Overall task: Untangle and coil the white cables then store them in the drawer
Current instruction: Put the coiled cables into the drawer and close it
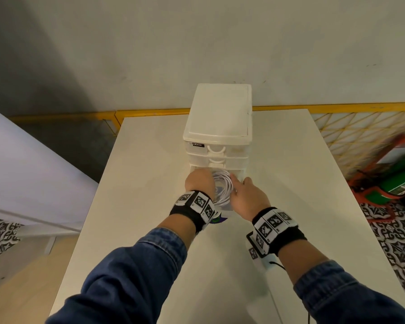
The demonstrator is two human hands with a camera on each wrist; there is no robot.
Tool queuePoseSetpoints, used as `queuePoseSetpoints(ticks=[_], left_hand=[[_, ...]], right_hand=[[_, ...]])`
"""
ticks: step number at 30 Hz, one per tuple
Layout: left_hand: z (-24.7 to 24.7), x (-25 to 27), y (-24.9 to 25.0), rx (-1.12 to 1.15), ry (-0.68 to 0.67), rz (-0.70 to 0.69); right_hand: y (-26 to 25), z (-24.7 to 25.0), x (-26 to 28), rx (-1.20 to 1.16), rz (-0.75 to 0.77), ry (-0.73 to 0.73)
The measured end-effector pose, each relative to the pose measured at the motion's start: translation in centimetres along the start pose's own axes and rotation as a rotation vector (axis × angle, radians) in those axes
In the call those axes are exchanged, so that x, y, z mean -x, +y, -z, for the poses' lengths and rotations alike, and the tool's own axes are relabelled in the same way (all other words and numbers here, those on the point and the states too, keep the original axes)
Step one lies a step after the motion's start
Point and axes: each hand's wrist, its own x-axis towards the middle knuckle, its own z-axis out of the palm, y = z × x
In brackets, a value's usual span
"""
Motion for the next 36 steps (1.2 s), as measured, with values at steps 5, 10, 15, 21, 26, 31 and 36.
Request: queuePoseSetpoints(ticks=[5, 10, 15, 21, 26, 31, 36], left_hand=[[-0.1, -0.1, -0.4, 0.114, 0.105, 0.023], [0.4, 0.4, -1.0, 0.402, 0.138, 0.018], [-0.3, 1.8, -3.9, 0.477, 0.162, -0.250], [-1.2, 1.8, -6.8, 0.509, 0.078, -0.267], [-1.4, 1.4, -5.9, 0.444, 0.156, -0.223], [-1.9, 1.5, -4.9, 0.400, 0.280, -0.193], [-1.8, 0.9, -5.6, 0.349, 0.323, -0.275]], right_hand=[[0.1, -0.4, -0.1, -0.022, -0.027, 0.025], [-0.1, -1.0, -0.6, -0.018, -0.041, 0.054], [0.1, -0.9, -0.7, -0.002, -0.040, 0.053], [-0.1, -1.3, -0.4, 0.122, -0.023, 0.177], [-0.1, -2.0, -0.2, 0.157, 0.022, 0.396], [0.3, -2.4, 1.0, 0.141, 0.338, 0.448], [0.8, -3.3, 0.9, 0.238, 0.471, 0.203]])
